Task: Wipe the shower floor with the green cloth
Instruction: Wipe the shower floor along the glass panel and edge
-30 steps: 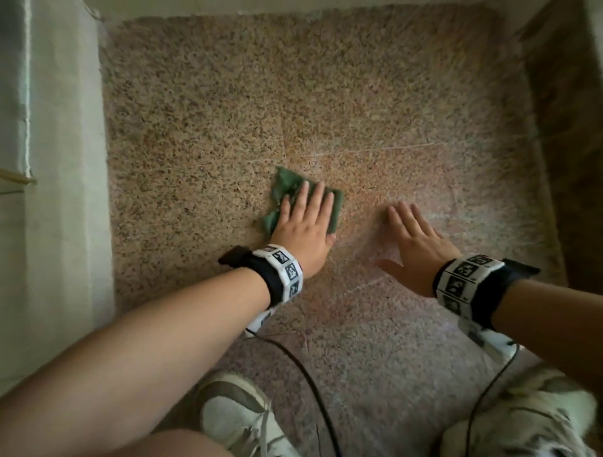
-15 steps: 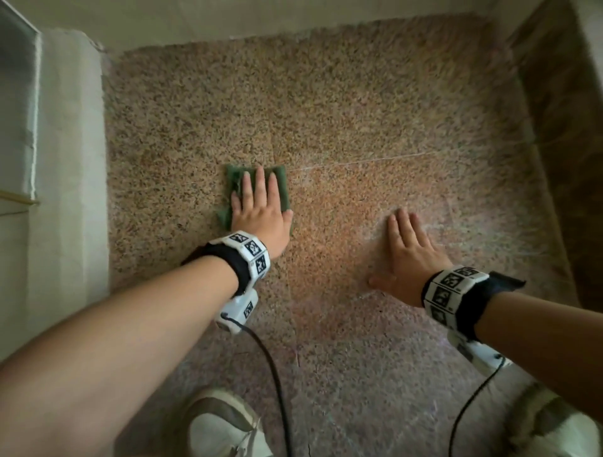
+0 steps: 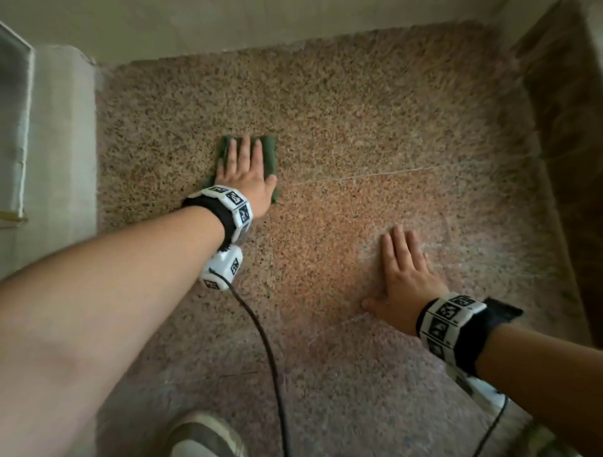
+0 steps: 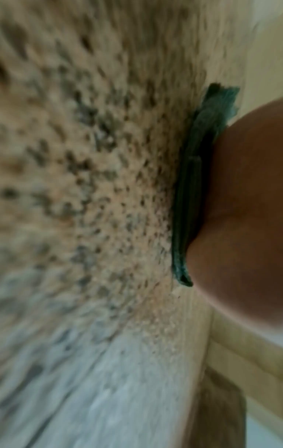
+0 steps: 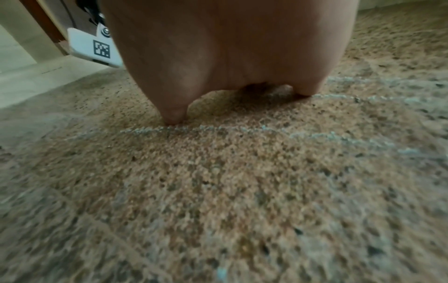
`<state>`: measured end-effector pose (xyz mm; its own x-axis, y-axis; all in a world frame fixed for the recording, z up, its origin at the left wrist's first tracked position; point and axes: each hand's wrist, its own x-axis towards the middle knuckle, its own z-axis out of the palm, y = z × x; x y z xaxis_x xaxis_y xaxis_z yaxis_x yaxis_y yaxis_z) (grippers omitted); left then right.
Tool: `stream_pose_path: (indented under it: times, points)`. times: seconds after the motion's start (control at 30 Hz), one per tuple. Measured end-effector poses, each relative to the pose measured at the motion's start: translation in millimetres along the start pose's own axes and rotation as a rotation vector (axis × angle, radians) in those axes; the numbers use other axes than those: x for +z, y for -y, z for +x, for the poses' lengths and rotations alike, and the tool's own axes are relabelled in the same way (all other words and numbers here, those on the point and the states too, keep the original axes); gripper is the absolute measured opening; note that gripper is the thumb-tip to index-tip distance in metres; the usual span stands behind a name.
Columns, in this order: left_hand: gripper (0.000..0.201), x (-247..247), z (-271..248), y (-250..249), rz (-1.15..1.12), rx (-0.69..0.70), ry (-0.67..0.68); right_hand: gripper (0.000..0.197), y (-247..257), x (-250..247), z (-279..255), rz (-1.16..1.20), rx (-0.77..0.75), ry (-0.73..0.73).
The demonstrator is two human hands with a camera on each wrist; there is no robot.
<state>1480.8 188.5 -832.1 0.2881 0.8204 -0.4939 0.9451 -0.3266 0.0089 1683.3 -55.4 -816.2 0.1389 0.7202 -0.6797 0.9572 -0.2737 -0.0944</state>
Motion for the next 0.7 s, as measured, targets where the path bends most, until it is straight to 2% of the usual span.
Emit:
stream_pose_path:
  times: [0.07, 0.1, 0.23, 0.3, 0.37, 0.4, 0.43, 0.5, 0.57, 0.63, 0.7]
  points:
    - [0.074, 5, -9, -16, 0.023, 0.007, -0.002, 0.122, -1, -1, -1, 0.013, 0.000, -0.010]
    - [0.074, 11, -21, -34, 0.046, 0.080, 0.014, 0.122, -1, -2, -1, 0.020, 0.000, -0.013]
    - [0.074, 60, -108, -94, 0.128, 0.630, 0.170, 0.122, -1, 1, 0, 0.047, -0.016, -0.039]
    - [0.072, 73, -128, -99, 0.186, 0.730, 0.196, 0.122, -2, 4, 0, 0.050, -0.020, -0.071]
    - [0.069, 62, -104, -90, 0.182, 0.679, 0.103, 0.124, -3, 3, 1, 0.025, -0.014, -0.051]
    - [0.067, 53, -82, -82, 0.164, 0.592, 0.030, 0.124, -4, 2, 1, 0.017, -0.014, -0.037]
    - [0.067, 38, -56, -71, 0.127, 0.461, -0.025, 0.124, -4, 2, 1, 0.015, -0.013, -0.031]
    - [0.068, 7, -11, -33, 0.041, 0.184, -0.037, 0.124, -4, 1, 1, 0.018, -0.016, -0.017]
    - [0.070, 0, 2, 4, -0.016, 0.003, -0.029, 0.125, -4, 0, 0, 0.024, -0.020, -0.007]
    - [0.073, 12, -9, 13, -0.042, -0.041, -0.044, 0.124, -4, -1, -1, 0.030, -0.019, -0.007]
    - [0.076, 35, -43, -9, -0.018, 0.023, -0.030, 0.124, -3, 0, 0, 0.029, -0.016, -0.010]
